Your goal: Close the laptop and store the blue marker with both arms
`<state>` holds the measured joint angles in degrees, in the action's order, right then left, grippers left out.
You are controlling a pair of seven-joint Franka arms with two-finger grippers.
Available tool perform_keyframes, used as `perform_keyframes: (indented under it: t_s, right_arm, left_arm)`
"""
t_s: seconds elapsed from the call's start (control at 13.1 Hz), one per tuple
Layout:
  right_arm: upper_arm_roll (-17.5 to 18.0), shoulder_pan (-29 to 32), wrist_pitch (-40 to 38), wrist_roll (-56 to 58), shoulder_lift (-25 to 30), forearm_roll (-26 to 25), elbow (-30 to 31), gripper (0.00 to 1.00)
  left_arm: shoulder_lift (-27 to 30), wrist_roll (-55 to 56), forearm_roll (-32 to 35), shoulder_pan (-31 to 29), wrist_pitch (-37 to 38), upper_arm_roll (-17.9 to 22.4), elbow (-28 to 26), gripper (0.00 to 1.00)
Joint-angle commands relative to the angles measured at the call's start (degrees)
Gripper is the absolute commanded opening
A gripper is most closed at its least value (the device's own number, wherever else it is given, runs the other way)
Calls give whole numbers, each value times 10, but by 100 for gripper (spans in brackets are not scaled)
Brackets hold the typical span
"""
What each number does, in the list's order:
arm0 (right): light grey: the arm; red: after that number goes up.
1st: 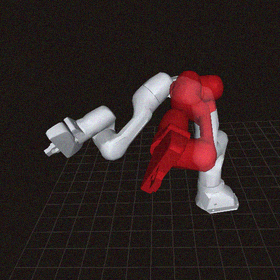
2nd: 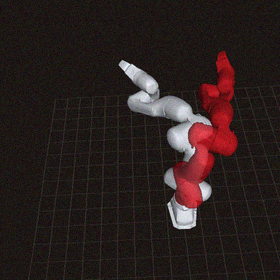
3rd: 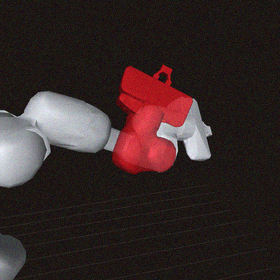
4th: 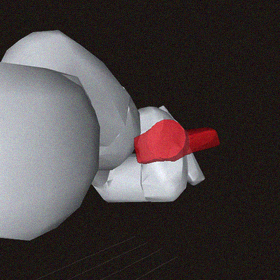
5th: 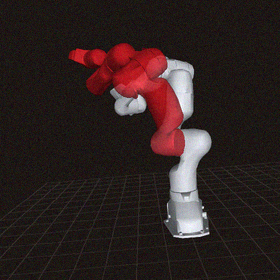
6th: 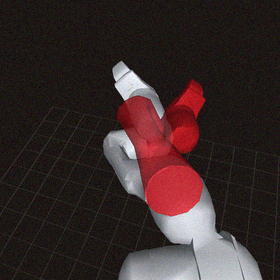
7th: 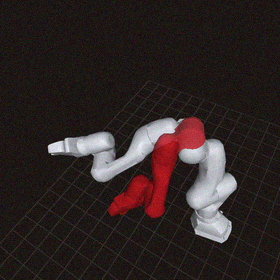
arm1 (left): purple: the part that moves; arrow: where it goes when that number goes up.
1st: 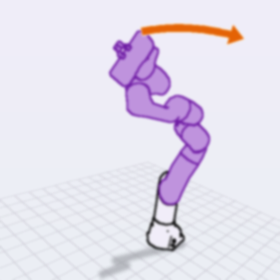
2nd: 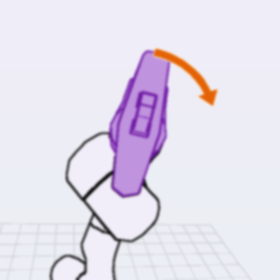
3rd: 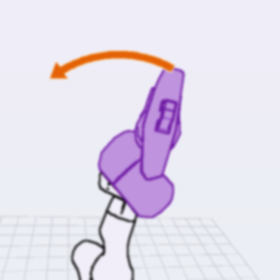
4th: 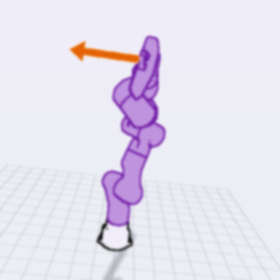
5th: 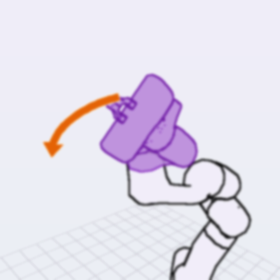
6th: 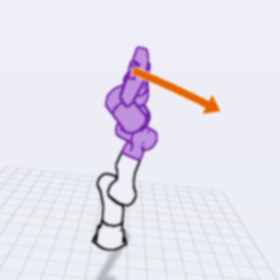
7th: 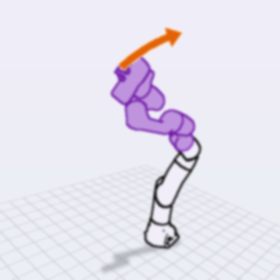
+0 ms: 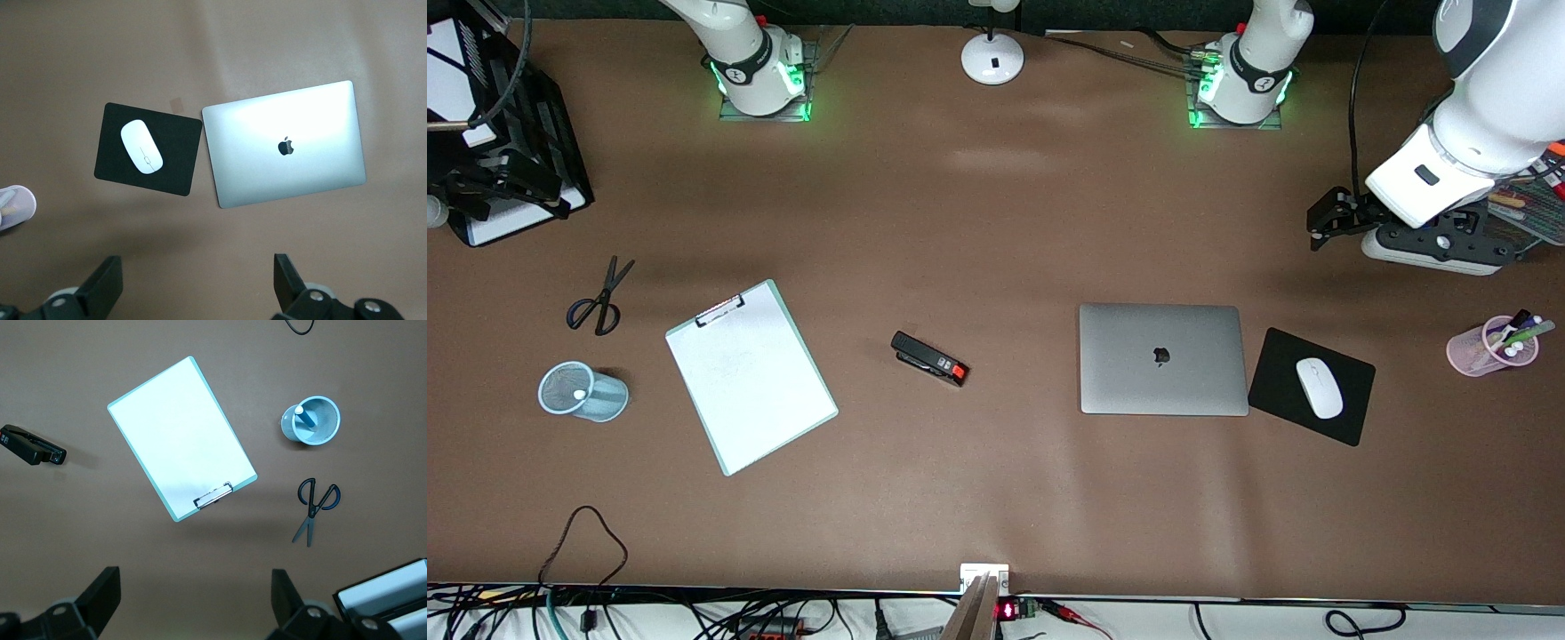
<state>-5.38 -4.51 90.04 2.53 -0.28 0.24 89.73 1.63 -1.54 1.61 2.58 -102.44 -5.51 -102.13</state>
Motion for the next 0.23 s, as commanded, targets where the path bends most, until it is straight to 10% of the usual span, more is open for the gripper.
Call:
perform_keyframes:
  t_s: [0.0,0.15]
  right_arm:
    - [-2,-1,-2,1,9,-7,9,100]
    - [-2,-1,-2,1,9,-7,9,100]
  left_arm:
    - [-8,-9,7,-4,9,-4,18,100]
    - [-8,-10,7,-4,9,-4,19,100]
